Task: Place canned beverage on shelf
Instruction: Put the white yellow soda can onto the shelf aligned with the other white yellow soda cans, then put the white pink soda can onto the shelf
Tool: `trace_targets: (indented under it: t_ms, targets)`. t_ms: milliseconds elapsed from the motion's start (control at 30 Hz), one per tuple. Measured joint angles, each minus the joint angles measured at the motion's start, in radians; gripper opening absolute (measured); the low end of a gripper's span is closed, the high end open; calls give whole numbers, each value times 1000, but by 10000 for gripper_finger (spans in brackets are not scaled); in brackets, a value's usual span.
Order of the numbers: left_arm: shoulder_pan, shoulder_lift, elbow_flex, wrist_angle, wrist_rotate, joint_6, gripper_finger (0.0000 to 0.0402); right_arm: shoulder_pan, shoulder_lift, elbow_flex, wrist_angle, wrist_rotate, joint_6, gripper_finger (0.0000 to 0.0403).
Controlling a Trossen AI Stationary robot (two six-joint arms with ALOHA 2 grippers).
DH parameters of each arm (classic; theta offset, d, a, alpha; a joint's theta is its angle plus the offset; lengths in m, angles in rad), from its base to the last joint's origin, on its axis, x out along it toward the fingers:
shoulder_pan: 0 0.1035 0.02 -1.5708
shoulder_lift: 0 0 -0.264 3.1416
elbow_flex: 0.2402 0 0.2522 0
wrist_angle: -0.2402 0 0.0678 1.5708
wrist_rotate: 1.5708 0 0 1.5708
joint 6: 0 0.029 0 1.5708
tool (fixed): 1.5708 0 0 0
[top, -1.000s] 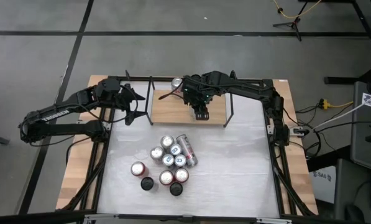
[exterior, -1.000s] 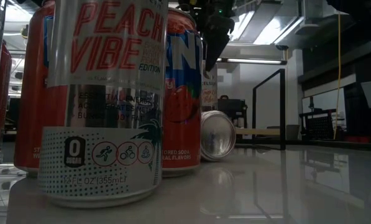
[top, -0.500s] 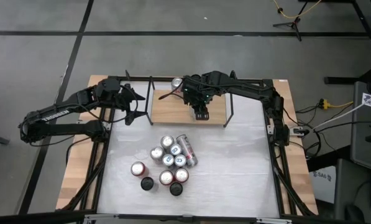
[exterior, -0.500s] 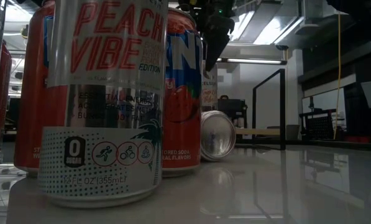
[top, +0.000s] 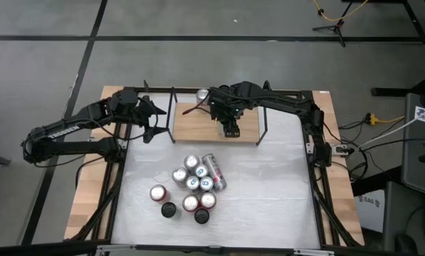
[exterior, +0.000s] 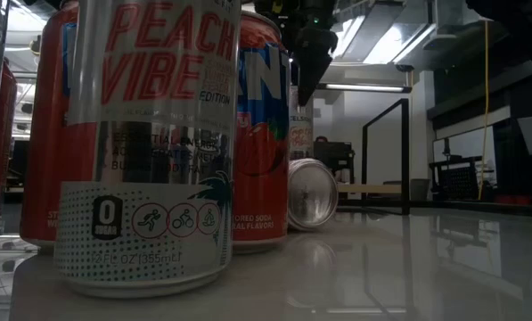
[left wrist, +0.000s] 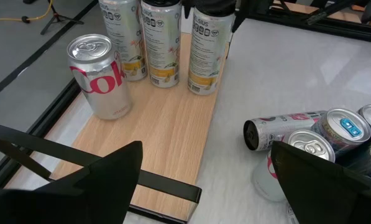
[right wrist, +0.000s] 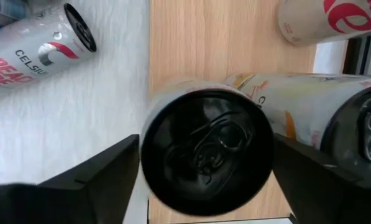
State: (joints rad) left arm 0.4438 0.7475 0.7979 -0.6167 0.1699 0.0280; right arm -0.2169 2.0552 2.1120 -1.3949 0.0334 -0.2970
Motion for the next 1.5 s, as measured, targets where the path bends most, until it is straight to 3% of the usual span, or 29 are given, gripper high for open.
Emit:
trace_targets:
  t_ms: [233,633,1033,1233,1500]
  targets:
    - [0,0,0,0,0,0,348,0,-2,1,4,0,0,370]
    - [0,0,0,0,0,0,348,0,-3,5,-47,0,1,371]
    - [0,0,0,0,0,0,348,0,-7,136,-175,0,18,372]
    - [0,0,0,0,0,0,348,0,-68,148,-177,-1,58,372]
    - [0,0,0,0,0,-1,348,20,-218,118,-175,-146,187,372]
